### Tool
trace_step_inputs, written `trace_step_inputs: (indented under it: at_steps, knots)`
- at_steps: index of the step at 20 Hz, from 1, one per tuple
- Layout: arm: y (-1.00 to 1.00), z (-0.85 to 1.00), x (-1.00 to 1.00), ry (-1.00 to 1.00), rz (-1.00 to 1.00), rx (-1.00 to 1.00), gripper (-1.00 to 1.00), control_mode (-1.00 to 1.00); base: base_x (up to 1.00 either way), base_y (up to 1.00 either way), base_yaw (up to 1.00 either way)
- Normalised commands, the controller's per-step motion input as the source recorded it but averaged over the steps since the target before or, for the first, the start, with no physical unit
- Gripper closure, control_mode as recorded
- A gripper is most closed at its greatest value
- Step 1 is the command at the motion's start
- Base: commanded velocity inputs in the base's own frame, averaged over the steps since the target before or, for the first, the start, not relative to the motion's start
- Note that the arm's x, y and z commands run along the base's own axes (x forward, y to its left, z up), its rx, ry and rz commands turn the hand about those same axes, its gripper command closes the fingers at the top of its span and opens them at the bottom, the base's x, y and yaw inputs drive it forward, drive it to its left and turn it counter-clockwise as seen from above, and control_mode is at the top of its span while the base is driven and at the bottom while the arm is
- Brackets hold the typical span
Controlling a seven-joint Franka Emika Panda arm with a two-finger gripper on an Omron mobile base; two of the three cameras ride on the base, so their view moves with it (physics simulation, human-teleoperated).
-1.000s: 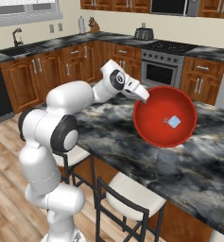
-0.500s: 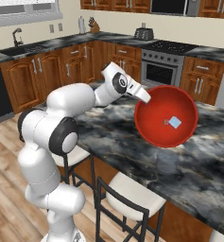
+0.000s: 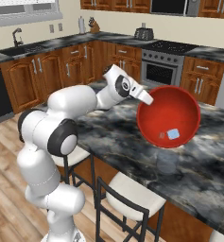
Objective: There are four ice cubes in the ice bowl. Place two ice cubes in each glass of water.
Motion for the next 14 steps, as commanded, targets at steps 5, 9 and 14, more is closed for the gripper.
trace_step_inputs:
  at_steps: [5, 9, 14]
  knots:
    - [-0.14, 0.18, 0.0, 0.01, -0.01, 0.0, 1.0, -1.0, 0.0, 0.0, 0.0]
    - [-0.21, 0.07, 0.0, 0.02, -0.01, 0.0, 1.0, -1.0, 0.0, 0.0, 0.0]
    - [-0.03, -0.03, 0.11, 0.03, -0.02, 0.0, 1.0, -1.0, 0.0, 0.0, 0.0]
